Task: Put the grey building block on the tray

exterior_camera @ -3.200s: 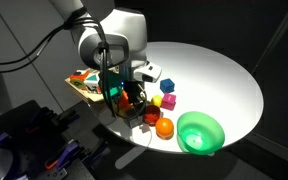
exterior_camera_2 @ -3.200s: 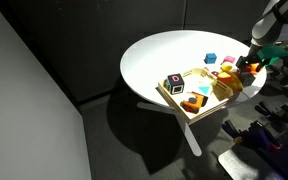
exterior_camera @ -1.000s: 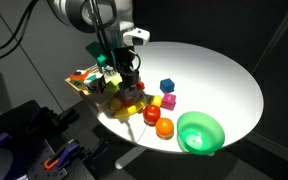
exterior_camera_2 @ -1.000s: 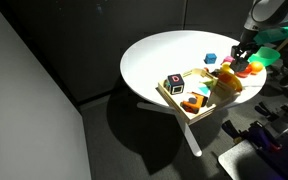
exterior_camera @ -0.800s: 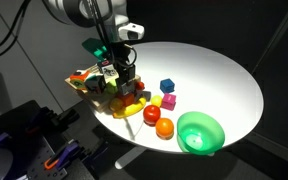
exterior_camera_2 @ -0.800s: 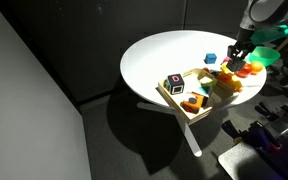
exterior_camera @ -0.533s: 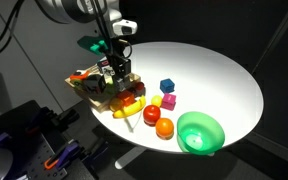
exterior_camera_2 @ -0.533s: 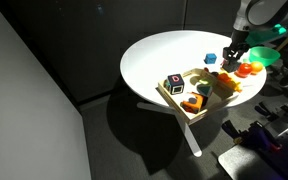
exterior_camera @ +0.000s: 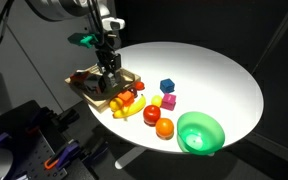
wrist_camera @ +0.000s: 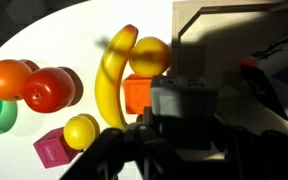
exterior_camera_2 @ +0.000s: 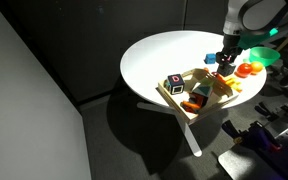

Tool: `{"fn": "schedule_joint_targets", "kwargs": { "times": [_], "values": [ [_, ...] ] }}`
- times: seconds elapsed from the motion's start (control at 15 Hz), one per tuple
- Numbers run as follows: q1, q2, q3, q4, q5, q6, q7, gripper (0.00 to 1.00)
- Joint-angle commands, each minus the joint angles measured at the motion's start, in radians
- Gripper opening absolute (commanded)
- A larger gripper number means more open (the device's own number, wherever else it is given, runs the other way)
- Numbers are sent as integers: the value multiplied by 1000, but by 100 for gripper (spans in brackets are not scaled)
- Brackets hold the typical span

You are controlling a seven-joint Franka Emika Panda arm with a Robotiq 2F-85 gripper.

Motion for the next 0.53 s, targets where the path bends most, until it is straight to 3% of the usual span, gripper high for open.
{"fn": "schedule_joint_targets", "kwargs": {
  "times": [0.0, 0.47],
  "values": [
    [15, 3, 23, 38, -23, -46, 45, 30],
    [36, 73, 43, 131, -9, -65, 85, 30]
  ]
}}
